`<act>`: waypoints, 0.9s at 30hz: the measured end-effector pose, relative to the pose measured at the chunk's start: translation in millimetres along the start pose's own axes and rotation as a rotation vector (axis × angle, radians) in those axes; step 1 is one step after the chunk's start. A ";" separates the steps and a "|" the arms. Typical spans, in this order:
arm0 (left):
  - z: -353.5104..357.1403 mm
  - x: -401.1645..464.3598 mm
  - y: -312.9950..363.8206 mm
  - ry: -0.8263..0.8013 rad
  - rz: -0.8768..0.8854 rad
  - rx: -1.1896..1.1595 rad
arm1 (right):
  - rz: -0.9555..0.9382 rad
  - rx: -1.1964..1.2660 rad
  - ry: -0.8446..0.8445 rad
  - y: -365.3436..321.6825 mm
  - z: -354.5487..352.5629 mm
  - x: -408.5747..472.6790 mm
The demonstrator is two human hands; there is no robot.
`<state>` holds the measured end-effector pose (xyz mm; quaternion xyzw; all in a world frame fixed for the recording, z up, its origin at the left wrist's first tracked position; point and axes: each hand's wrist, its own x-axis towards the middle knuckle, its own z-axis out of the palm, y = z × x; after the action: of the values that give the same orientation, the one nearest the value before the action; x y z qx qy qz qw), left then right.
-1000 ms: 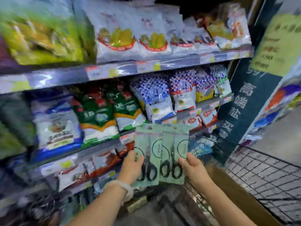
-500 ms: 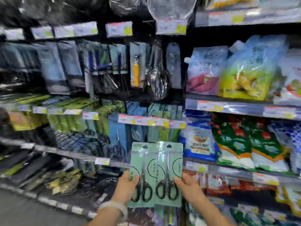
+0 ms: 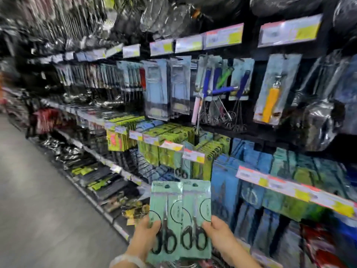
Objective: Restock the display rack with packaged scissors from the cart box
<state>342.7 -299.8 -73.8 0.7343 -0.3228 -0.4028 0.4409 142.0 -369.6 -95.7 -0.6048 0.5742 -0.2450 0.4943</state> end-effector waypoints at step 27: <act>-96.1 298.5 68.4 -0.396 0.064 0.269 | 0.193 0.278 0.498 -129.5 114.0 195.8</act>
<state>558.1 -537.6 -75.7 0.6824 -0.4769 -0.4782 0.2798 342.3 -536.2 -79.6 -0.3952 0.6938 -0.4138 0.4373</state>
